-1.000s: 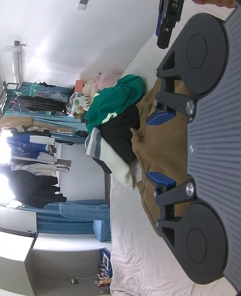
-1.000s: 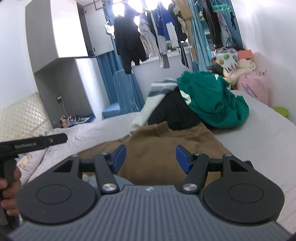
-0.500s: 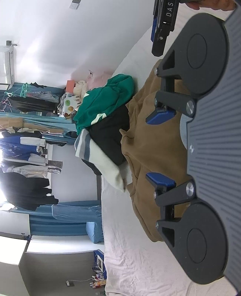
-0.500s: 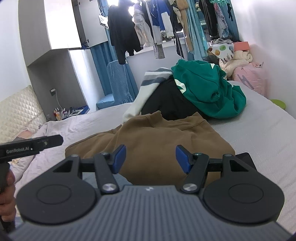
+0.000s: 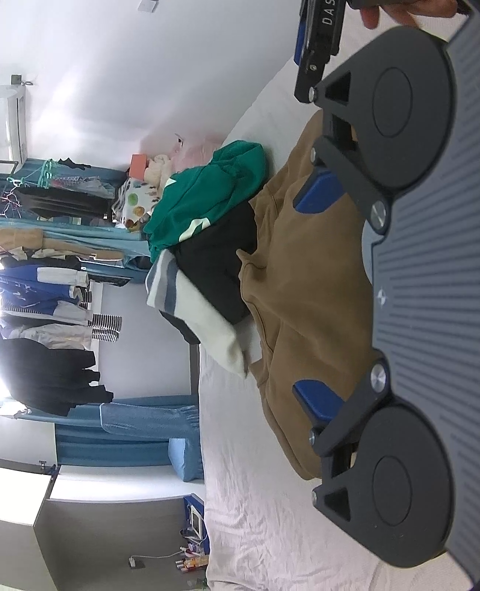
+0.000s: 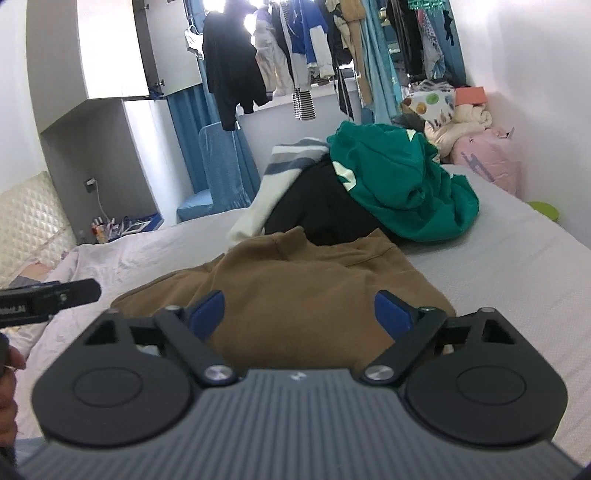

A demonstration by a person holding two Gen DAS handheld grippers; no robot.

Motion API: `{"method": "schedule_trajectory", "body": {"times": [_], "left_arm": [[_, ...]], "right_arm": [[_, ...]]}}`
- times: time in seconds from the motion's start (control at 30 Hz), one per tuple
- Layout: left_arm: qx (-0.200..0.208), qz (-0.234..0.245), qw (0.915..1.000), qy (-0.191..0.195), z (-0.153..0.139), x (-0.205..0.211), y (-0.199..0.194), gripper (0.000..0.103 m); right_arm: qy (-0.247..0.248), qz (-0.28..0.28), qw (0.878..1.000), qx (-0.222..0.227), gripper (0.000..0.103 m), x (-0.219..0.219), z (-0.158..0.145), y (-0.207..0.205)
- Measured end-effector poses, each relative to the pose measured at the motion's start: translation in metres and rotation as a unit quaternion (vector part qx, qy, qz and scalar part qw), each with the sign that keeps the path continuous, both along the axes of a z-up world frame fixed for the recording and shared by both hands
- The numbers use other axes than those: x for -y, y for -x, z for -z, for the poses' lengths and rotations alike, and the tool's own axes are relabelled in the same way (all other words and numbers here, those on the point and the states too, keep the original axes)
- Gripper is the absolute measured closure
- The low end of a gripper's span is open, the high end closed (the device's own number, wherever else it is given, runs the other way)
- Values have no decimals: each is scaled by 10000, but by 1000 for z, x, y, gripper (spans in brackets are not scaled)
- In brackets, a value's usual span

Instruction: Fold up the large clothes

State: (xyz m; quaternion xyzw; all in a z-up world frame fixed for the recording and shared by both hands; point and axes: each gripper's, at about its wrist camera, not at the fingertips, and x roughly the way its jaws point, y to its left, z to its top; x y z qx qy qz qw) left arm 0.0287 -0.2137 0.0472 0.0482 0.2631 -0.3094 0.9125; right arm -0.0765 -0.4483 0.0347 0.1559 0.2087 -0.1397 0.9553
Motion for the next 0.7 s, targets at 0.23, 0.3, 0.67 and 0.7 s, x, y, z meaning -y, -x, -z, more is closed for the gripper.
{"method": "schedule_trajectory", "body": {"times": [0.23, 0.3, 0.67, 0.7], "left_arm": [[-3, -45, 10000, -23, 0, 0, 0, 2], [-21, -61, 10000, -25, 0, 1, -1, 2], [-42, -120, 9999, -85, 1, 3, 1, 1], [-44, -126, 9999, -88, 1, 2, 1, 1]], "right_arm": [[57, 107, 9999, -55, 0, 4, -1, -1], [29, 89, 9999, -87, 0, 6, 0, -3], [36, 107, 9998, -146, 0, 6, 3, -2], [34, 112, 9998, -150, 0, 6, 3, -2]]}}
